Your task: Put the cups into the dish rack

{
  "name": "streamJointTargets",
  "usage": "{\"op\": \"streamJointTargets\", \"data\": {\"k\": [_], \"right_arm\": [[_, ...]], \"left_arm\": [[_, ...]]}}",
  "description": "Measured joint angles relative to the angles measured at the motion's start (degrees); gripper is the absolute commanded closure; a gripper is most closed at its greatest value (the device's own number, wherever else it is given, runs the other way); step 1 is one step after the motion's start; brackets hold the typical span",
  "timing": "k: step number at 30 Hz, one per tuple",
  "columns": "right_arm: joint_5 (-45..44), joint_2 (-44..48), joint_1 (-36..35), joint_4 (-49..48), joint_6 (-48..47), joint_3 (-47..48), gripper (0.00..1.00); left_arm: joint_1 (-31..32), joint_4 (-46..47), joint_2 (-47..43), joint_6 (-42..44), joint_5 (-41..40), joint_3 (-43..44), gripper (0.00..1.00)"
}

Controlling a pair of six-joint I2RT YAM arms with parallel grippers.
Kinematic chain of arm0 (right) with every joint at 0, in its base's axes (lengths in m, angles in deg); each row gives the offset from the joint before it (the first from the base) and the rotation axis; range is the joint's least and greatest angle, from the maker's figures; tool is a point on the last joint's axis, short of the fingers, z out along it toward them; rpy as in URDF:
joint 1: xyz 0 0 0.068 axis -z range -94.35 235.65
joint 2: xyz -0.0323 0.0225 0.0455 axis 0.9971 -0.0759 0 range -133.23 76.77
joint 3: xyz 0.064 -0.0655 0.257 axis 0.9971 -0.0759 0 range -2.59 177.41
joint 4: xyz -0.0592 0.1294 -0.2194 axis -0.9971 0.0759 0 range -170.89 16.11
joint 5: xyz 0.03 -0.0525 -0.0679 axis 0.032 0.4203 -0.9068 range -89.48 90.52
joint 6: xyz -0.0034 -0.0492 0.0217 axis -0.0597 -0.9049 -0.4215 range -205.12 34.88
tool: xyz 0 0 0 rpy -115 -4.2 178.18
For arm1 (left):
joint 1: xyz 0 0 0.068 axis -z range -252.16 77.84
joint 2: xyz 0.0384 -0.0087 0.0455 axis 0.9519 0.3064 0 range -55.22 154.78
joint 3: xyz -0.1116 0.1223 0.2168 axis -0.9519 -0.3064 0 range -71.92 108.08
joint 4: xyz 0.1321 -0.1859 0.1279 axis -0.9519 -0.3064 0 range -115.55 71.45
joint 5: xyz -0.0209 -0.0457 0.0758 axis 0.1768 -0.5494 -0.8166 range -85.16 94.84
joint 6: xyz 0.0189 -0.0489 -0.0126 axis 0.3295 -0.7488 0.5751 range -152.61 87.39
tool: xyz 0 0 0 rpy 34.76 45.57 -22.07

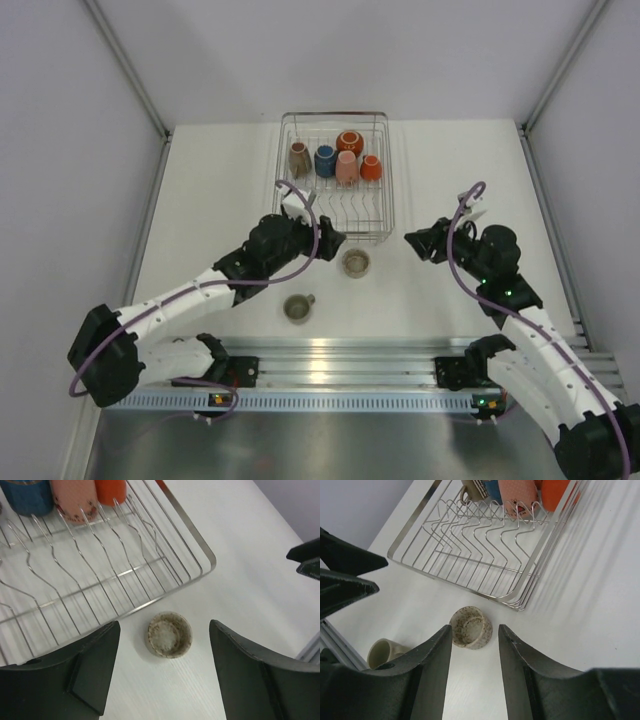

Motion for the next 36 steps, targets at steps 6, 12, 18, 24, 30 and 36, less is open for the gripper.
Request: {"op": "streamJointTargets", "data": {"k": [6,12,18,24,30,36], "right_arm": [[-0.4,1.1,0.0,0.9,0.0,-0.6,0.57],[-0.6,1.8,0.0,1.1,0.0,-0.8,0.57],[-0.7,1.9,0.0,1.2,0.0,-1.8,0.57],[-0.7,1.7,0.0,1.1,0.0,-2.4,0.57],[-0.7,1.7,0.0,1.1,0.0,-2.4,0.57],[-0.7,1.7,0.0,1.1,0.0,-2.9,0.58]], "left_arm": [[5.6,-1.8,2.6,-4.2,-1.6,-0.6,0.23],[7.4,-5.5,10.3,-7.3,-3.0,0.7,0.24],[7.4,-7.4,15.8,-9.4,-3.9,1.9,0.25],[7.4,-8.1,20.1,-11.0,-4.0,4.3,0.25],[7.4,-8.1,22.8,-12.2,-5.6,4.6,0.29],[7.4,-6.7,24.5,-14.0,-7.0,4.6,0.38]]}}
